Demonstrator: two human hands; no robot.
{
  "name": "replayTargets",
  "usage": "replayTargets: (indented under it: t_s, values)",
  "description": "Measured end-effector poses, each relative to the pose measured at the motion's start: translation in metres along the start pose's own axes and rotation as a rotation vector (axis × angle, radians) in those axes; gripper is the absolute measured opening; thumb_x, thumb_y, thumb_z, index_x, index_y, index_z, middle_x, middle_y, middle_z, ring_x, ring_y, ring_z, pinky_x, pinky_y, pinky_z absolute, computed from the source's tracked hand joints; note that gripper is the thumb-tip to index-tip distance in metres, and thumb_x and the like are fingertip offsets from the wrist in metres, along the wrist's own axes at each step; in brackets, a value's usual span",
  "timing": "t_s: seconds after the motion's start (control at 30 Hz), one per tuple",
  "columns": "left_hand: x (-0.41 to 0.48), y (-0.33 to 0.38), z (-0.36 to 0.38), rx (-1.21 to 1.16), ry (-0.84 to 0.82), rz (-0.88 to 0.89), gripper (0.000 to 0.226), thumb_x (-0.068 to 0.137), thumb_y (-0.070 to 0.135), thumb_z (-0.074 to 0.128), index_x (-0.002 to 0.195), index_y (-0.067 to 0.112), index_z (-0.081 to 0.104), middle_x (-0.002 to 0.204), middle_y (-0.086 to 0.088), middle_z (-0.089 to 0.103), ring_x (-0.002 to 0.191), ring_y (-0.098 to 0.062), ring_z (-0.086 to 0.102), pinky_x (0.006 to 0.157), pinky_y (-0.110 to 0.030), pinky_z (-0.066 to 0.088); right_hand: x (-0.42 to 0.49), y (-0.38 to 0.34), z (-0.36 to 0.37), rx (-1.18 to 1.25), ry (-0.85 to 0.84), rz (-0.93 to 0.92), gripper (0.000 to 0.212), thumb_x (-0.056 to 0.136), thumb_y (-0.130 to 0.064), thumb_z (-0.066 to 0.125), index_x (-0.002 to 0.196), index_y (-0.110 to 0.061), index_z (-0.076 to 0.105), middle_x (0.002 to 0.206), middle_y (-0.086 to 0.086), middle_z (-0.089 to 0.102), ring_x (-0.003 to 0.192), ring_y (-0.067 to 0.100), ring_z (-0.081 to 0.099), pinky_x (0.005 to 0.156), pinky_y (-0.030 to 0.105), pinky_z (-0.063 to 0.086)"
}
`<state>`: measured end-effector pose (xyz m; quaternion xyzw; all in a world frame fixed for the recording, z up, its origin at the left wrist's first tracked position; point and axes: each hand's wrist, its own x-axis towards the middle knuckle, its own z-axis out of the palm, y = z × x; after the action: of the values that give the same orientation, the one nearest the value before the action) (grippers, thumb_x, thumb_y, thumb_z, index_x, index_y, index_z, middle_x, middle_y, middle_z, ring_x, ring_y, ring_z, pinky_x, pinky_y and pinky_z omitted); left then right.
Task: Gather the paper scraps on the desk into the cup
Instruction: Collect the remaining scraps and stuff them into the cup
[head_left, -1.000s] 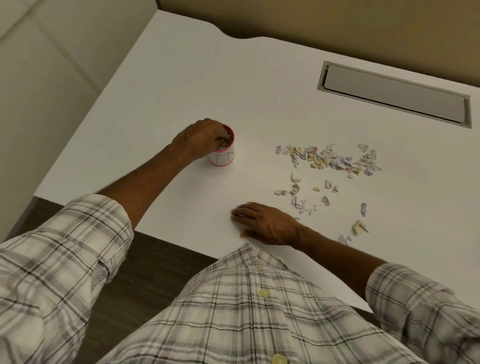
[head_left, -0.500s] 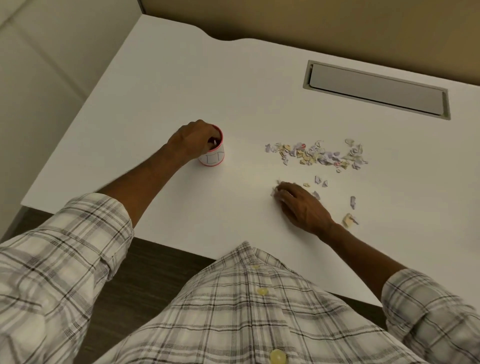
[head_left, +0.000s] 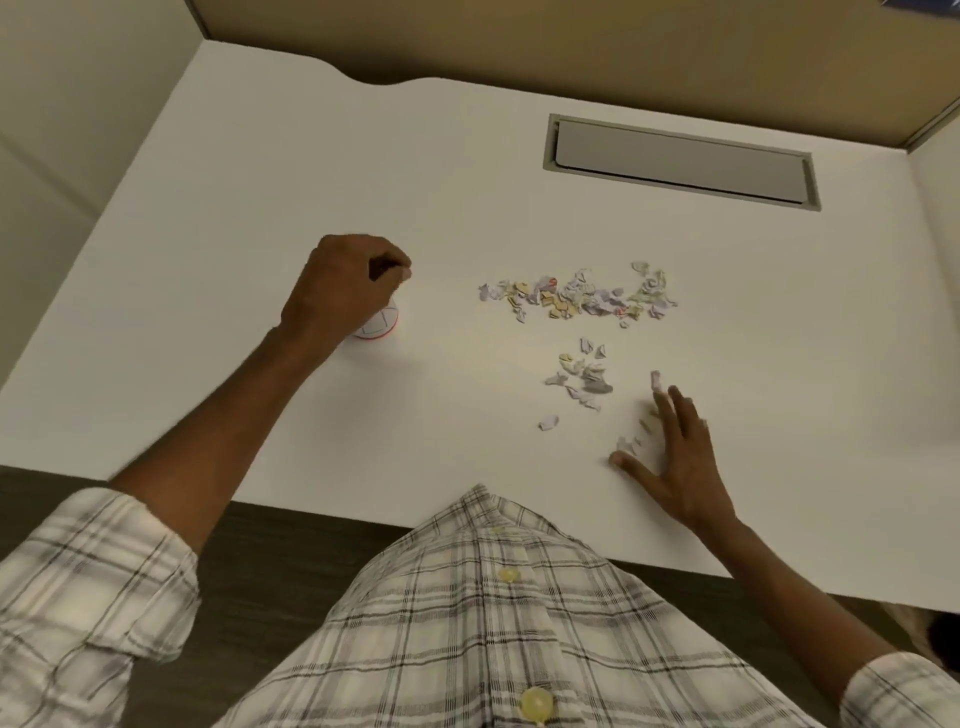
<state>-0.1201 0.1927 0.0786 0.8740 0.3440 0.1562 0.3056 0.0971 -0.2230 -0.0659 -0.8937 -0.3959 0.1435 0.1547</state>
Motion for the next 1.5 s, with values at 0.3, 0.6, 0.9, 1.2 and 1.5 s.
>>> replayTargets:
  t_s: [0.3, 0.6, 0.9, 1.2, 1.5]
  values:
    - [-0.065, 0.046, 0.152, -0.02, -0.469, 0.231, 0.065, 0.08, 0.044, 0.076, 0.137, 0.025, 0.051, 0.139, 0.005, 0.051, 0.127, -0.013, 0.047, 0.104, -0.034, 0.045, 0.047, -0.034, 0.013, -0.079, -0.037, -0.081, 0.099, 0.092, -0.072, 0.041, 0.161, -0.019, -0.007, 0.169, 0.002, -0.015, 0.157, 0.022, -0.014, 0.128, 0.05, 0.002]
    - [-0.076, 0.047, 0.204, 0.239, -0.365, 0.341, 0.084, 0.083, 0.052, 0.067, 0.151, 0.017, 0.032, 0.158, 0.0, 0.029, 0.144, -0.019, 0.029, 0.11, -0.036, 0.036, 0.086, -0.044, 0.002, 0.007, 0.024, -0.389, 0.035, 0.106, -0.02, 0.046, 0.136, -0.005, 0.056, 0.15, 0.017, 0.047, 0.142, 0.031, 0.044, 0.112, 0.046, 0.045]
    - [-0.054, 0.059, 0.224, 0.259, -0.357, 0.395, 0.08, 0.09, 0.053, 0.06, 0.154, 0.017, 0.027, 0.163, 0.0, 0.02, 0.152, -0.019, 0.014, 0.122, -0.035, 0.019, 0.046, 0.035, -0.026, 0.143, 0.135, -0.216, 0.053, 0.097, -0.048, 0.06, 0.142, -0.024, 0.046, 0.156, -0.005, 0.035, 0.139, 0.015, 0.044, 0.107, 0.031, 0.047]
    - [-0.056, 0.06, 0.235, 0.18, -0.336, 0.544, 0.039, 0.095, 0.026, 0.063, 0.13, 0.01, 0.063, 0.144, -0.01, 0.053, 0.139, -0.024, 0.044, 0.115, -0.037, 0.038, 0.066, -0.01, 0.006, 0.012, -0.009, -0.267, 0.077, 0.098, -0.061, 0.049, 0.158, -0.02, 0.024, 0.167, 0.009, 0.021, 0.156, 0.027, 0.014, 0.128, 0.046, 0.013]
    - [-0.072, 0.037, 0.207, 0.138, -0.225, 0.522, 0.029, 0.094, 0.03, 0.064, 0.117, 0.014, 0.071, 0.128, -0.004, 0.066, 0.12, -0.019, 0.06, 0.099, -0.036, 0.05, 0.052, 0.0, 0.001, -0.039, 0.063, -0.52, 0.035, 0.106, -0.034, 0.048, 0.131, -0.012, 0.062, 0.144, 0.008, 0.056, 0.139, 0.028, 0.048, 0.111, 0.046, 0.045]
